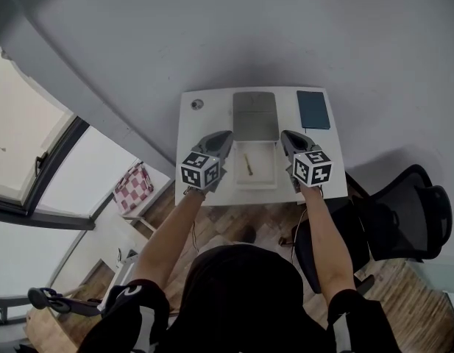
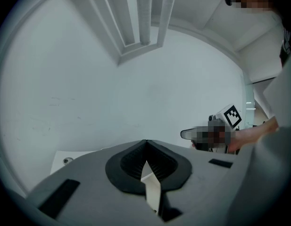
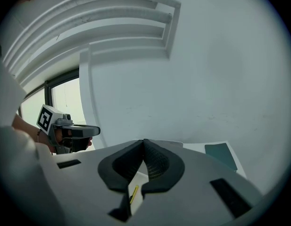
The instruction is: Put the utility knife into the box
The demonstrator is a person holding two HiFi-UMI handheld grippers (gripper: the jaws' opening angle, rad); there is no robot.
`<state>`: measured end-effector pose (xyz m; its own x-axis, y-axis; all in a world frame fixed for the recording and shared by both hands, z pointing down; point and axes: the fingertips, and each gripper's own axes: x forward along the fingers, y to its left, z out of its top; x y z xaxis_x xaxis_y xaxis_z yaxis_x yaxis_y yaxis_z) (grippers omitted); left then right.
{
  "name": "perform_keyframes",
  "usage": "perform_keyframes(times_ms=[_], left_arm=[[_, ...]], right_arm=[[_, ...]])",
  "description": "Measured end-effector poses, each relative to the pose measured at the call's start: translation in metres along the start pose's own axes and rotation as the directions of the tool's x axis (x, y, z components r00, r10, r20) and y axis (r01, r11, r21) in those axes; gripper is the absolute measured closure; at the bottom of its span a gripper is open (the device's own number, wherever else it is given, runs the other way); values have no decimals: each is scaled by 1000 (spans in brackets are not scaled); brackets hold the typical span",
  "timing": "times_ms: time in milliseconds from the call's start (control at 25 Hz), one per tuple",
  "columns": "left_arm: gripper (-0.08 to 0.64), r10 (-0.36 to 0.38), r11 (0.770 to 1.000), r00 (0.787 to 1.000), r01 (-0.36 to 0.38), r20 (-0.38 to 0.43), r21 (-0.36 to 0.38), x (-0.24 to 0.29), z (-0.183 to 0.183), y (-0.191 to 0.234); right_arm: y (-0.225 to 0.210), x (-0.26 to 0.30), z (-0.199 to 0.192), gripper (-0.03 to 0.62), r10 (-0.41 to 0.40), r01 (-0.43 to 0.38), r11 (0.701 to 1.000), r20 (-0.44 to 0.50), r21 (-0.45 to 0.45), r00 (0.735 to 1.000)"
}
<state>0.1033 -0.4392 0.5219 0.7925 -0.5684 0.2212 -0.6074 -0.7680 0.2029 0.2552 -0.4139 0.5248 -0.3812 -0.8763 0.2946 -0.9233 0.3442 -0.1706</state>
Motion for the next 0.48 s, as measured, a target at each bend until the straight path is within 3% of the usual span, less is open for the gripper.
perform_keyframes(times_ms=[480], left_arm=[[535,-19,1000,1000,19,1,20,-8,-1,-18]], right_arm=[[3,-20,-9,577,-14,15,999,12,-37,1000]])
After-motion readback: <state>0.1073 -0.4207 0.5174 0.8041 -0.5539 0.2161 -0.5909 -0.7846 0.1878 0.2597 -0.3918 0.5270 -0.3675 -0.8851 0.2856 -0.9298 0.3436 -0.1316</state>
